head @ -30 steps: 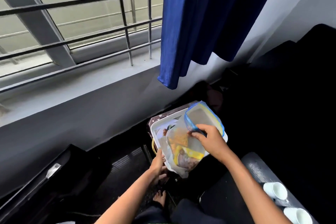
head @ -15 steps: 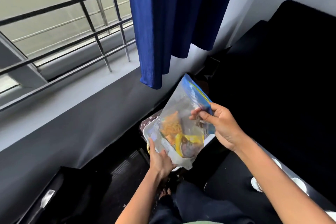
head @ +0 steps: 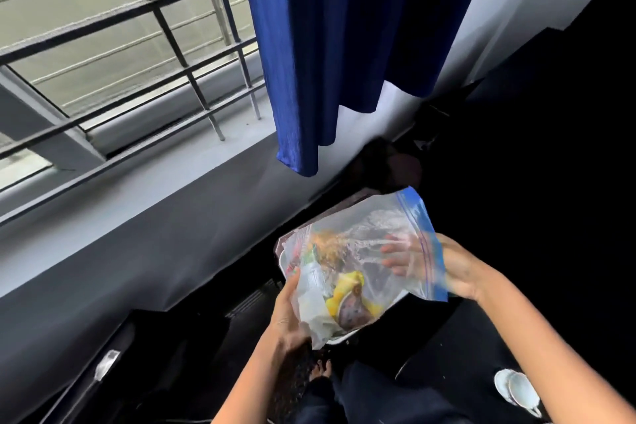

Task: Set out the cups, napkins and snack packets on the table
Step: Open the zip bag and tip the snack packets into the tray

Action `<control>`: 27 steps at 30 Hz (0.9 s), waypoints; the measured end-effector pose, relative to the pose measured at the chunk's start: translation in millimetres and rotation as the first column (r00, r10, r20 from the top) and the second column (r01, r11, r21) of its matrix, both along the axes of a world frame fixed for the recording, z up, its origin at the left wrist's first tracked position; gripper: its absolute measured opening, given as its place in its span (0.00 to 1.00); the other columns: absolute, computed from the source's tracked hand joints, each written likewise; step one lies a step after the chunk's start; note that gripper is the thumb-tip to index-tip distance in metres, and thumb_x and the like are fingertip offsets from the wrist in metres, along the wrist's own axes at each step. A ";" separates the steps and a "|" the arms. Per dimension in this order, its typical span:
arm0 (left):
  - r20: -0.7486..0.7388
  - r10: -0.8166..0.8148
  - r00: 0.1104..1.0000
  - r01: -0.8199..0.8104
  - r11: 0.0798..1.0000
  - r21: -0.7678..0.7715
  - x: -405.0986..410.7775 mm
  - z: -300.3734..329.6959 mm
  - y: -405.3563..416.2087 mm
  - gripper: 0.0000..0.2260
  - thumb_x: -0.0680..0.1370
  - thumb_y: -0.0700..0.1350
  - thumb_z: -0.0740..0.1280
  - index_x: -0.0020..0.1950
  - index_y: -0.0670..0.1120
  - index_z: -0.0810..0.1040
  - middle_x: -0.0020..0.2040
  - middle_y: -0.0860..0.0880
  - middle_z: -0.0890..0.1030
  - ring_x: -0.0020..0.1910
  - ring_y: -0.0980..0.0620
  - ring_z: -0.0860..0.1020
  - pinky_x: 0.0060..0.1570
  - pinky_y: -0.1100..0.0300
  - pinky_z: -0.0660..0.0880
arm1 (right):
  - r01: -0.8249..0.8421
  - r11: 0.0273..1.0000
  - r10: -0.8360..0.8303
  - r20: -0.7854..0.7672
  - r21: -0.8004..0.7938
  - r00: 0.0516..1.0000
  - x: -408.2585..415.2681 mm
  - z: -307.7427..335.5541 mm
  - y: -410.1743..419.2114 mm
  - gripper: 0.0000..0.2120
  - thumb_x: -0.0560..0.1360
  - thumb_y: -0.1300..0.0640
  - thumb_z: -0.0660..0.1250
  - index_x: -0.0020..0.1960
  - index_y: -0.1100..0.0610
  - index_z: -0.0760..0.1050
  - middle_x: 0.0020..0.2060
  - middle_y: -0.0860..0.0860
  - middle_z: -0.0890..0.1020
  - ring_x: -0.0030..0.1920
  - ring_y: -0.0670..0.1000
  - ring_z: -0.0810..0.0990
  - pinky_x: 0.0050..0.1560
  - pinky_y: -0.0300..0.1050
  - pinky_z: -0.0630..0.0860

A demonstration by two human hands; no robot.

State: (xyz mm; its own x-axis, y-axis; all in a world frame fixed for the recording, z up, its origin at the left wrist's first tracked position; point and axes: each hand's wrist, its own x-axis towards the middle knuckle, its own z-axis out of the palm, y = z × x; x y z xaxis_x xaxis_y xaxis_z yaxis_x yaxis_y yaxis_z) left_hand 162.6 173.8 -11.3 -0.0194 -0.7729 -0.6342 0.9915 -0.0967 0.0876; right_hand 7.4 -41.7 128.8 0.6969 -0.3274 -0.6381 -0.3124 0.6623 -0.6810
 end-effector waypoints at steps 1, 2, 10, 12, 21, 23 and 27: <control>0.018 -0.007 1.000 0.007 1.000 0.014 1.1 4.0 -1.9 0.29 0.64 0.54 0.77 0.59 0.38 0.81 0.58 0.36 0.80 0.56 0.36 0.80 0.54 0.41 0.76 | -0.045 0.998 0.046 -0.020 0.037 0.999 2.9 -7.4 -5.3 0.23 0.74 0.57 0.62 0.66 0.67 0.69 0.57 0.63 0.78 0.52 0.64 0.79 0.47 0.50 0.82; 0.047 -0.023 0.999 0.021 0.999 0.042 1.9 6.8 -3.3 0.27 0.67 0.54 0.75 0.59 0.39 0.81 0.59 0.36 0.80 0.56 0.36 0.80 0.54 0.41 0.76 | -0.082 0.994 0.085 -0.045 0.066 0.995 6.5 -15.6 -10.2 0.20 0.78 0.59 0.56 0.67 0.65 0.67 0.60 0.63 0.76 0.56 0.65 0.77 0.48 0.49 0.82; 0.197 -0.169 0.966 0.099 0.942 0.321 2.6 15.0 -8.0 0.28 0.65 0.52 0.73 0.61 0.40 0.77 0.53 0.38 0.82 0.51 0.39 0.79 0.57 0.45 0.74 | -0.162 0.984 0.174 -0.176 0.081 0.969 53.2 -64.2 -10.3 0.19 0.77 0.68 0.59 0.67 0.74 0.65 0.44 0.68 0.80 0.28 0.50 0.82 0.35 0.43 0.81; 0.214 -0.187 0.959 0.116 0.945 0.305 0.6 15.8 -9.1 0.36 0.60 0.53 0.79 0.63 0.40 0.76 0.55 0.37 0.80 0.53 0.38 0.78 0.61 0.43 0.71 | -0.291 0.957 0.280 -0.264 -0.002 0.923 63.3 -73.3 -10.0 0.18 0.78 0.72 0.54 0.67 0.75 0.63 0.49 0.67 0.77 0.35 0.53 0.83 0.48 0.45 0.80; 0.224 -0.116 0.968 0.031 0.936 0.351 -2.2 20.5 -11.7 0.33 0.66 0.51 0.74 0.68 0.40 0.72 0.56 0.37 0.80 0.53 0.38 0.79 0.59 0.42 0.74 | -0.191 0.980 0.181 -0.137 -0.062 0.974 58.6 -96.3 -7.2 0.10 0.76 0.75 0.57 0.49 0.74 0.76 0.31 0.48 0.85 0.34 0.43 0.83 0.38 0.36 0.80; 0.236 -0.097 0.967 0.004 0.930 0.367 -1.2 20.2 -11.4 0.29 0.68 0.50 0.73 0.65 0.40 0.74 0.55 0.37 0.81 0.52 0.38 0.80 0.59 0.42 0.75 | -0.077 0.992 0.059 -0.172 -0.100 0.983 53.2 -95.8 -2.7 0.05 0.64 0.67 0.73 0.37 0.59 0.83 0.26 0.47 0.83 0.29 0.44 0.81 0.31 0.34 0.78; 0.240 -0.055 0.969 -0.039 0.927 0.373 0.4 16.5 -7.7 0.21 0.72 0.50 0.69 0.61 0.39 0.77 0.52 0.37 0.83 0.48 0.39 0.82 0.52 0.44 0.78 | -0.114 0.990 0.093 -0.236 -0.078 0.967 44.3 -96.5 -21.8 0.08 0.71 0.71 0.67 0.41 0.59 0.74 0.36 0.54 0.79 0.32 0.49 0.81 0.32 0.39 0.80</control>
